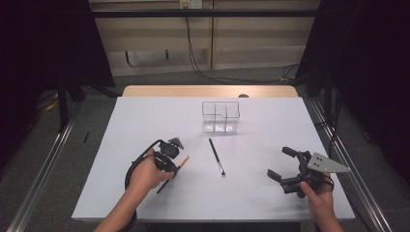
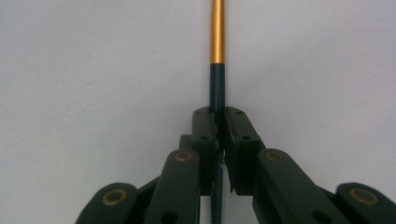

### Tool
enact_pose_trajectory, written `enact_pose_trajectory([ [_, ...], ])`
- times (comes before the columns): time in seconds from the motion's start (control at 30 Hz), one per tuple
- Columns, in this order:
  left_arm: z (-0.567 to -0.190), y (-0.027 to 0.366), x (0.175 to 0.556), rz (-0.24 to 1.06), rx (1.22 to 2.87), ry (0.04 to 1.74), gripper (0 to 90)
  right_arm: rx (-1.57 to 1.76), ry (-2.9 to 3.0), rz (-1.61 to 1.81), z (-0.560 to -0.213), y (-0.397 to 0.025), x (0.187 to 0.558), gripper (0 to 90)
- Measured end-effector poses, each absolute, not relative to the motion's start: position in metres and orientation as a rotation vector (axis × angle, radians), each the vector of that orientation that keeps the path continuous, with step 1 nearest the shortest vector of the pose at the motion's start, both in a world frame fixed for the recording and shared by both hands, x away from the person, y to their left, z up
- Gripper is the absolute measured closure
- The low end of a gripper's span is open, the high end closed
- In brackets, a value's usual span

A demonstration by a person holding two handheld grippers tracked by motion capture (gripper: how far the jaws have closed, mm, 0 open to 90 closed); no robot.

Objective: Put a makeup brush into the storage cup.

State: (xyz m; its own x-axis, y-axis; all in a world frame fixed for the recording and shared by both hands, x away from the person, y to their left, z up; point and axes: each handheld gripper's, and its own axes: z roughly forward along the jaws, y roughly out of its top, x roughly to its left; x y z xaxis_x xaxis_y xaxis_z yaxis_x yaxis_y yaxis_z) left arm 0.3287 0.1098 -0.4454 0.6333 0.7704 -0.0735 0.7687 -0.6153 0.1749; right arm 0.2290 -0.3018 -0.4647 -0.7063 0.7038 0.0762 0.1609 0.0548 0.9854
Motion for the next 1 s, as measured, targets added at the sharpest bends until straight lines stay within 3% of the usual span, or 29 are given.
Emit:
enact_pose_trajectory([
  [0.53,-0.447,0.1,0.333,0.02,2.746,1.263,83.4,0.858,1.922,1.68,-0.465,-0.301,0.229,0.0],
  [1.0,-0.446,0.119,0.325,-0.013,2.58,1.241,83.7,0.866,1.917,1.678,-0.465,-0.303,0.229,0.0],
])
